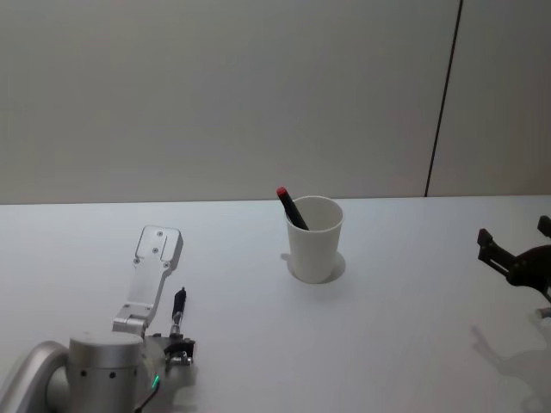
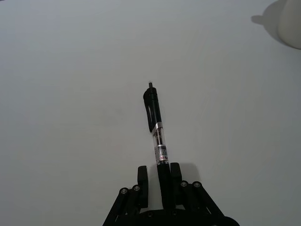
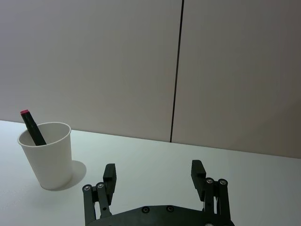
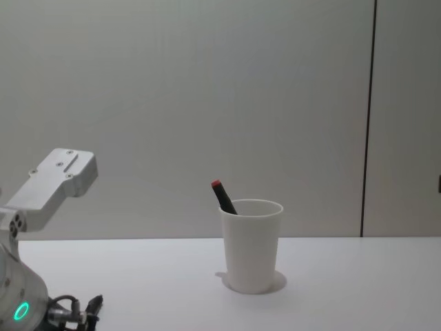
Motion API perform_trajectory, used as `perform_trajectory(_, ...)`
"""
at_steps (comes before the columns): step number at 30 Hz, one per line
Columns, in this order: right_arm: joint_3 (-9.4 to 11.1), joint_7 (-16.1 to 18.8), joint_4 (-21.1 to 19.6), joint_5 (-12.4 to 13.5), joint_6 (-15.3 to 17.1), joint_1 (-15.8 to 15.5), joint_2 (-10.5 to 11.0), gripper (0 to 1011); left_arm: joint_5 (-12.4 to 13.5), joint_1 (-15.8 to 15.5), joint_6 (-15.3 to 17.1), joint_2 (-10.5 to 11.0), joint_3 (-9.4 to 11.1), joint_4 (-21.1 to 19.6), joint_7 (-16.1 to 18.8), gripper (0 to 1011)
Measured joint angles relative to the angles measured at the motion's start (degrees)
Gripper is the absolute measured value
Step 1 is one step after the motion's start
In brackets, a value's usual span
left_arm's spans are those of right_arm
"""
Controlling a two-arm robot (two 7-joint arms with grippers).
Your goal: Place the pen into the pen holder.
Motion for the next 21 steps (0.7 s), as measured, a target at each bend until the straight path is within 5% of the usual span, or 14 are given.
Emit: perform_trajectory(21,0.00,0.00,0.00,0.00,0.00,0.00,0.00,1001,2.74,-1.18,-1.69,0.35,-2.42,1.24,-1.97,129)
